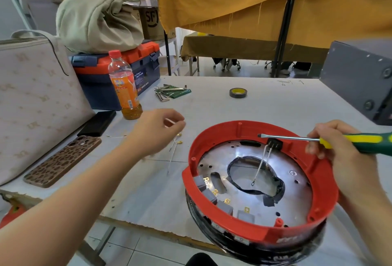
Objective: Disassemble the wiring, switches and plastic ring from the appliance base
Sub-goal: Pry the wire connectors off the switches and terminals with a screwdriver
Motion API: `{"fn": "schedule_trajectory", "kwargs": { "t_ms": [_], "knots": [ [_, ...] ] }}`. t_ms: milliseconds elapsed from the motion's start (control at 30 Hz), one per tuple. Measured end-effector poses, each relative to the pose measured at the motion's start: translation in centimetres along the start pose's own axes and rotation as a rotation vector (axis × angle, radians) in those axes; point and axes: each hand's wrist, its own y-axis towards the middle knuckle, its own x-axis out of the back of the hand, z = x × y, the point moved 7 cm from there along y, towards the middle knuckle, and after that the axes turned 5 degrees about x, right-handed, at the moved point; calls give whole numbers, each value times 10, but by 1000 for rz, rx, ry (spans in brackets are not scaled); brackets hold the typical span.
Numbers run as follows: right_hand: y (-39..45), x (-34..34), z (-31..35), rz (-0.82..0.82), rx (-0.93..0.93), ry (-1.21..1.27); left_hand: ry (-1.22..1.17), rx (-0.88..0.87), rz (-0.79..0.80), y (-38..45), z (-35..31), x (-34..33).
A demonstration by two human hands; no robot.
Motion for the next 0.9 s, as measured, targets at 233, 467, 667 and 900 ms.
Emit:
{"fn": "schedule_trajectory", "kwargs": {
  "t_ms": [233,467,667,900],
  "knots": [
    [-9,6,3,-137,-12,-74,123,-240,267,6,-102,-67],
    [-16,3,4,-171,54,-106,144,-274,430,24,-119,-105],
    [-7,11,8,-165,55,-26,-29,-333,517,25,-118,-117],
    [28,31,22,-70,149,-113,33,-379,545,45,-132,-118]
  ]
}}
